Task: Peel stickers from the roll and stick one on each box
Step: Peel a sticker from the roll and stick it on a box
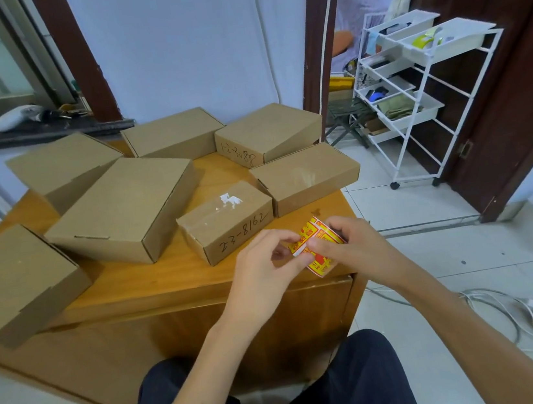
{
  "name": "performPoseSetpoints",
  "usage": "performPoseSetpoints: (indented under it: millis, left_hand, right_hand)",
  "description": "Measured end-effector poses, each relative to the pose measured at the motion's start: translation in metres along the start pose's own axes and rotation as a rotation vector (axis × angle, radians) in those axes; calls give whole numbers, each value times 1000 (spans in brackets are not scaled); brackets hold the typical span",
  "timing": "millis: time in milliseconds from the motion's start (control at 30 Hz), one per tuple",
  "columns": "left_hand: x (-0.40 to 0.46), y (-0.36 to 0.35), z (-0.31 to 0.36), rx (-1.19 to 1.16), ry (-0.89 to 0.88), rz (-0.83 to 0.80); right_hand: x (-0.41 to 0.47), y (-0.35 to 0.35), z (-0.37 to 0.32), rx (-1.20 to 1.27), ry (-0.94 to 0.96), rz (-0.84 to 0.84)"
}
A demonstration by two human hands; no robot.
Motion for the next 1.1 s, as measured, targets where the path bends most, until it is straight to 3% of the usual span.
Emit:
performPoseSetpoints:
  millis: [300,733,1100]
  left_hand:
    - [4,10,-1,10,35,-78]
    - [9,26,-12,-33,58,-15]
    - [20,106,-7,-83,32,403]
  right_hand:
    - [-2,-4,2,1,20,-5]
    - [8,-5,-10,-133,-24,-7]
    - [14,4,-6,-111,-36,33]
Point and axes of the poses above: each hand's wrist, its own x-axis towards the middle knuckle, its own y-axis out of the back of the hand, z = x × y, the point moved 9 cm from there along x, towards the middle knuckle, and after that the axes turned 14 degrees about -x, right-handed, at the moved point
